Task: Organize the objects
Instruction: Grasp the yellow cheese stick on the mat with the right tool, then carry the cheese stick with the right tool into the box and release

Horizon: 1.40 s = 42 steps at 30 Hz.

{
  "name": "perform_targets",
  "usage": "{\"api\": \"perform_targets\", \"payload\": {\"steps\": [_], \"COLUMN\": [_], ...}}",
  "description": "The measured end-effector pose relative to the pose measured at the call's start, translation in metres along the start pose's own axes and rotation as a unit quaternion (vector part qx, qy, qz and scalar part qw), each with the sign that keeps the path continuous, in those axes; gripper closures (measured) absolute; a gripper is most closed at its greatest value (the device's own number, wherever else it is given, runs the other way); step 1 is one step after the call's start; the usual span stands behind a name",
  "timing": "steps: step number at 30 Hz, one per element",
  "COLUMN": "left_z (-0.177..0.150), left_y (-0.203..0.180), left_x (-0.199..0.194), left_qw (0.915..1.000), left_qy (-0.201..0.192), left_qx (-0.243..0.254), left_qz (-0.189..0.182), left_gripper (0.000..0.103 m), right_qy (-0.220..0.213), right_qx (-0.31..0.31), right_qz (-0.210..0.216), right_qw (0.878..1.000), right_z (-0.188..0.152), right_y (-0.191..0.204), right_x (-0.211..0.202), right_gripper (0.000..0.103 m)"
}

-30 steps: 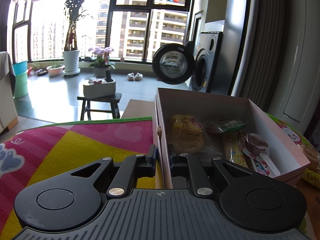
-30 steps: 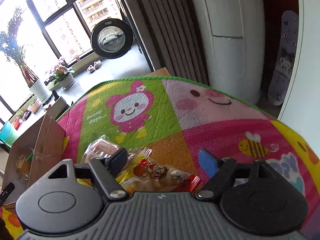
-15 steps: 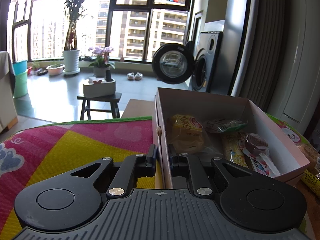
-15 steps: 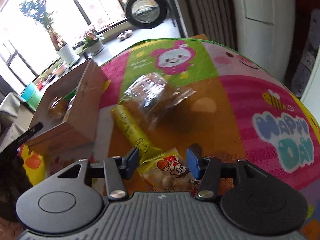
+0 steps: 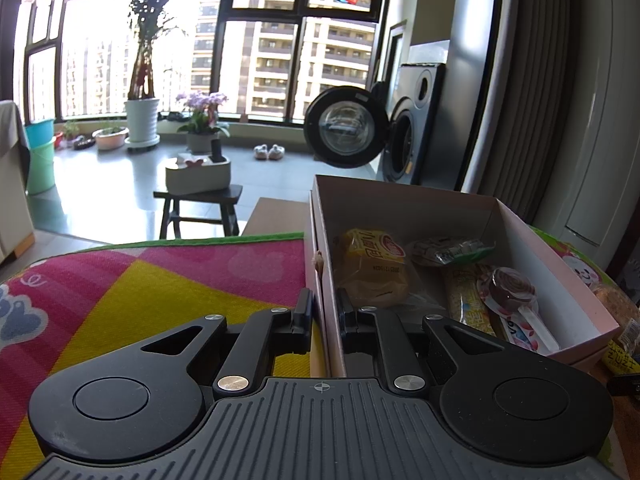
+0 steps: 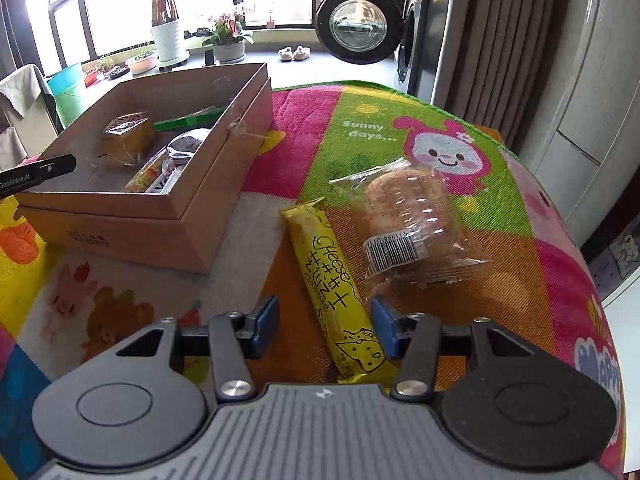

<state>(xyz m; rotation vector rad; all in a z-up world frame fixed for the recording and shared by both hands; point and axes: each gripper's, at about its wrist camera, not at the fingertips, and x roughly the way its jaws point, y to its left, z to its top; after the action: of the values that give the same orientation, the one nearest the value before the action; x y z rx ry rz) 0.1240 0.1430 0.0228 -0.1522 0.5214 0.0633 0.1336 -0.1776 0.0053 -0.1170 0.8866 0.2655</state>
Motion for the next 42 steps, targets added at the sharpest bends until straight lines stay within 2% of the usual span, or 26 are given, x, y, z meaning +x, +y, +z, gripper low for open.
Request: {"api": "perform_targets", "payload": {"steps": [1,3,6,12,16,17,21,30,31,32,33,36,39,42], "left_z": [0.0,0.0,0.0,0.0,0.0,0.0,0.0,0.0,0.0,0.0,0.0,-0.001,-0.001,-0.001], "left_y": [0.0,0.0,0.0,0.0,0.0,0.0,0.0,0.0,0.0,0.0,-0.001,0.001,0.0,0.001], "left_x": [0.0,0.0,0.0,0.0,0.0,0.0,0.0,0.0,0.0,0.0,0.0,0.001,0.002,0.002], "left_qw": [1.0,1.0,1.0,1.0,1.0,1.0,1.0,1.0,1.0,1.0,1.0,1.0,1.0,1.0], "left_qy": [0.0,0.0,0.0,0.0,0.0,0.0,0.0,0.0,0.0,0.0,0.0,0.001,0.001,0.001], "left_qx": [0.0,0.0,0.0,0.0,0.0,0.0,0.0,0.0,0.0,0.0,0.0,-0.001,-0.001,-0.001], "left_qz": [0.0,0.0,0.0,0.0,0.0,0.0,0.0,0.0,0.0,0.0,0.0,-0.001,-0.001,-0.001], "left_gripper": [0.089,0.089,0.089,0.089,0.089,0.089,0.089,0.089,0.089,0.089,0.089,0.089,0.089,0.089], "right_qy": [0.001,0.009,0.017,0.029,0.045,0.04,0.021,0.009,0.012,0.016,0.022,0.045,0.07,0.07], "right_qx": [0.002,0.007,0.015,-0.008,0.008,0.007,0.006,-0.002,-0.01,-0.018,-0.025,-0.042,-0.082,-0.087], "right_qz": [0.005,0.02,0.029,0.02,0.081,0.081,0.048,0.029,0.026,0.024,0.026,0.027,0.005,0.013], "right_qw": [1.0,1.0,0.999,0.999,0.996,0.996,0.999,1.0,1.0,0.999,0.999,0.998,0.994,0.994], "right_z": [-0.001,-0.004,-0.013,-0.038,-0.044,-0.044,-0.036,-0.019,-0.019,-0.019,-0.02,-0.026,-0.036,-0.034], "right_y": [0.001,0.002,0.006,0.02,0.023,0.025,0.028,0.038,0.041,0.043,0.045,0.048,0.058,0.063], "right_x": [-0.002,-0.009,-0.02,-0.039,-0.051,-0.053,-0.049,-0.02,-0.02,-0.021,-0.024,-0.033,-0.048,-0.075], "right_gripper": [0.07,0.079,0.079,0.079,0.079,0.078,0.066,0.065,0.065,0.07,0.079,0.079,0.082,0.082]}}
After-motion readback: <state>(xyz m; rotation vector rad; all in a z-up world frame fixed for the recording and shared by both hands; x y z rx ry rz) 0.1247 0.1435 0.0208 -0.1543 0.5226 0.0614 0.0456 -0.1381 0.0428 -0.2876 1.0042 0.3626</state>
